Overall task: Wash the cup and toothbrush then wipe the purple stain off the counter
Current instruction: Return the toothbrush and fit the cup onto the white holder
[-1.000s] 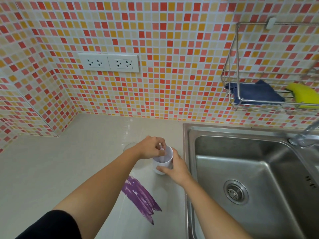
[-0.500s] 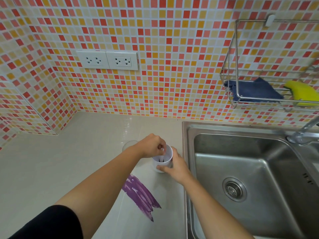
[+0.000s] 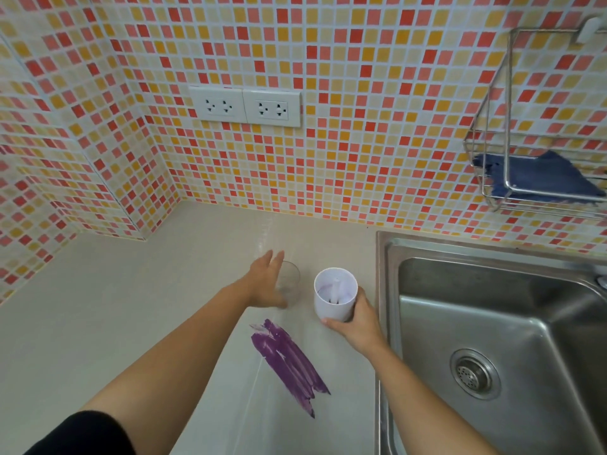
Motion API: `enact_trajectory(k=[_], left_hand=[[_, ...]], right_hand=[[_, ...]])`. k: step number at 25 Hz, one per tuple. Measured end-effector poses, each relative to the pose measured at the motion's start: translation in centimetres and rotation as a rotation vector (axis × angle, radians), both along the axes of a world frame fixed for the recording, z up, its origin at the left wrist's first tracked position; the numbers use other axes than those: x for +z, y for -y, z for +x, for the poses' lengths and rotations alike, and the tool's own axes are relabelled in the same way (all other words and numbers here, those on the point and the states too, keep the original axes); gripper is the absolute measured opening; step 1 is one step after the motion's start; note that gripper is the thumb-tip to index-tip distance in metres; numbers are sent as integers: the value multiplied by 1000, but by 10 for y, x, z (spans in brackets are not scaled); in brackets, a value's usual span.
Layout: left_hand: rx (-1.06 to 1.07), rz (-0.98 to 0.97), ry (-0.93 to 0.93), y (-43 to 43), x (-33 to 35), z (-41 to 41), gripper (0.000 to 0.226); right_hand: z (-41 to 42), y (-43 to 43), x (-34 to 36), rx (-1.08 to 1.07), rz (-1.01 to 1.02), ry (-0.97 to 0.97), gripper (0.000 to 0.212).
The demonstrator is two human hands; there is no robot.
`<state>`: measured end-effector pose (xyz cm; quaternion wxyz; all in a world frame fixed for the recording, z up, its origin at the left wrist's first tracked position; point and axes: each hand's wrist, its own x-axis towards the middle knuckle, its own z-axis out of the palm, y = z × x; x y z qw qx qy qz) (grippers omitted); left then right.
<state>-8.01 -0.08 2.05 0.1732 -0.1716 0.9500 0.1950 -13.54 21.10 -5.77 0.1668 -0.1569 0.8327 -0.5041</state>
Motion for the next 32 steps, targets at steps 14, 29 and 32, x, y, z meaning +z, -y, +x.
enact_trajectory(k=[14, 29, 32], left_hand=[[52, 328, -218, -73, -28, -12, 92], [205, 446, -345, -67, -43, -4, 78], [197, 470, -362, -66, -43, -6, 71]], right_hand=[[-47, -67, 109, 294, 657, -450, 89], [-44, -2, 133, 527, 555, -440, 89], [-41, 9, 132, 473, 557, -436, 87]])
